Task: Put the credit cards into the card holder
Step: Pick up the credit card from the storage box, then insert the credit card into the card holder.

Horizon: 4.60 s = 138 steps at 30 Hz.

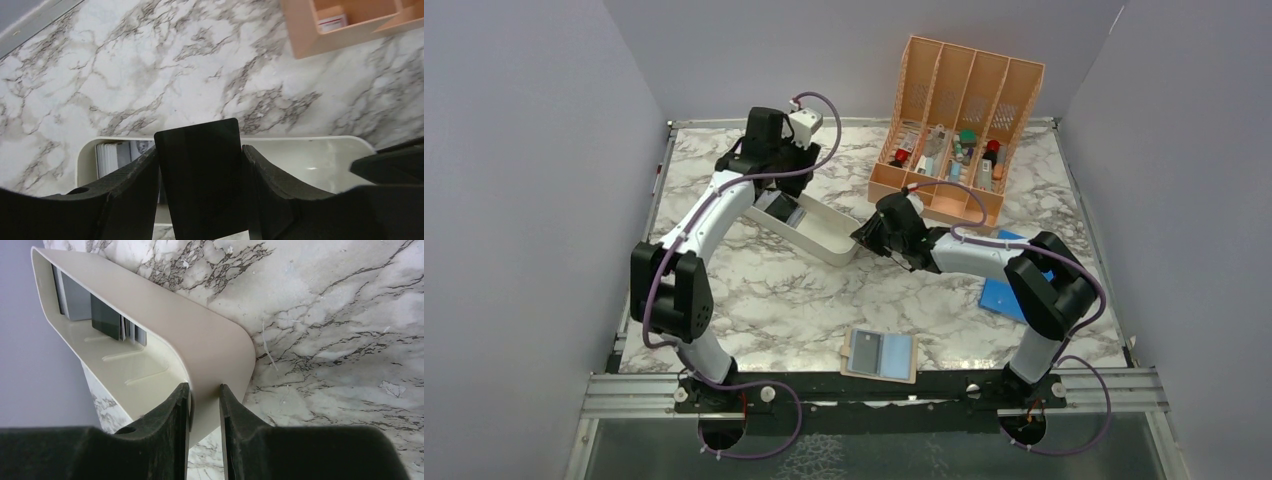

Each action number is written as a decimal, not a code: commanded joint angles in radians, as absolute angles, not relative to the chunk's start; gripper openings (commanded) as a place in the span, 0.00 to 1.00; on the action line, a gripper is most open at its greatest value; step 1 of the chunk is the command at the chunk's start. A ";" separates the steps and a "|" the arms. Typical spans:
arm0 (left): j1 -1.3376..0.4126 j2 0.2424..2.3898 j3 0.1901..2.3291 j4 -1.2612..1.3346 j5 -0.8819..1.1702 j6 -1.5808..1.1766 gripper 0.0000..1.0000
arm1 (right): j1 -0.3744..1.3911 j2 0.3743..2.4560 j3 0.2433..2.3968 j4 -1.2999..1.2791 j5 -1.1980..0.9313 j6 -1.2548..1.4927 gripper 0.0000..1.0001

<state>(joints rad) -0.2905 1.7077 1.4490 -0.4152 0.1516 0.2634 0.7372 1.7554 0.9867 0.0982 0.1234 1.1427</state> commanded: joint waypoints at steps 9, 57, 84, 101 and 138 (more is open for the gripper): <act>-0.296 1.505 1.347 -0.320 0.566 -0.240 0.33 | 0.736 1.582 0.972 -0.087 0.098 0.950 0.59; -0.498 1.266 0.991 0.046 0.562 -0.631 0.54 | 0.758 1.216 0.750 0.270 -0.174 0.973 0.01; -0.422 1.131 0.839 0.361 0.781 -0.879 0.69 | 0.758 1.066 0.565 0.622 -0.360 1.118 0.01; -0.430 1.136 0.811 0.372 0.804 -0.883 0.00 | 0.758 1.110 0.559 0.569 -0.384 1.111 0.05; -0.938 0.894 0.232 0.256 0.111 -1.028 0.00 | 0.759 0.950 0.447 -0.545 -0.166 0.943 0.52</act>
<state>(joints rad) -0.9047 0.9115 0.2619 0.2142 0.2420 -0.9829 0.7589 0.9134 0.4519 -0.5125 -0.1524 0.9459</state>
